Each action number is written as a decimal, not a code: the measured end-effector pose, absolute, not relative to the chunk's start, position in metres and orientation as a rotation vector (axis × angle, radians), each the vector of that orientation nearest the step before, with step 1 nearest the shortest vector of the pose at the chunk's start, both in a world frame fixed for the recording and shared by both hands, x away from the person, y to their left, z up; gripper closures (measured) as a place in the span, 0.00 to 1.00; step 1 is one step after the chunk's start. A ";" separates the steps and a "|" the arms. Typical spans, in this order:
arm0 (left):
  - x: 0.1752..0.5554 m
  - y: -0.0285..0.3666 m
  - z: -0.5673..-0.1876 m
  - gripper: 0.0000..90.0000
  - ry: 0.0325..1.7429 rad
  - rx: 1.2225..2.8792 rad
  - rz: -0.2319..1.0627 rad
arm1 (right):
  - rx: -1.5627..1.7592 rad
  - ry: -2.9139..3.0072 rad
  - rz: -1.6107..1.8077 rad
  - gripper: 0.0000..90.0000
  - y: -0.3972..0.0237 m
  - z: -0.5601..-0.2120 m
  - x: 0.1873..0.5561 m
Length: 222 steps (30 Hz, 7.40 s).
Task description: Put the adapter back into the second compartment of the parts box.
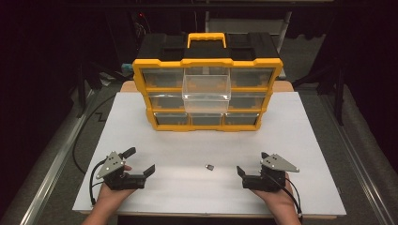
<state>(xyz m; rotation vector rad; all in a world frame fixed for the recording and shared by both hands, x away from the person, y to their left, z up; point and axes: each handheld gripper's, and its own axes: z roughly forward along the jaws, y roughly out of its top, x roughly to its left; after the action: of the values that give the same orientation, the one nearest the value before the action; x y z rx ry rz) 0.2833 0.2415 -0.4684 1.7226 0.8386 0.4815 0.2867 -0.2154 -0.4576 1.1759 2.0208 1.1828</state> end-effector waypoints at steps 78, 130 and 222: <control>0.281 0.238 -0.469 0.00 0.802 1.745 0.482 | 0.949 2.489 1.138 0.55 -0.123 -0.455 0.338; 0.280 0.238 -0.469 0.00 0.802 1.734 0.477 | 0.771 2.592 1.007 0.85 -0.116 -0.469 0.330; 0.288 0.238 -0.472 0.00 0.816 1.738 0.472 | 1.054 2.600 0.852 0.85 -0.198 -0.426 0.341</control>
<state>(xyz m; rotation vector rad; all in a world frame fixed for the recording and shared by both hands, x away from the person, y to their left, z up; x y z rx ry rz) 0.2879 0.2384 -0.4720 1.7381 0.8157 0.4721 0.3406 -0.1981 -0.4262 1.0540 2.5997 0.8521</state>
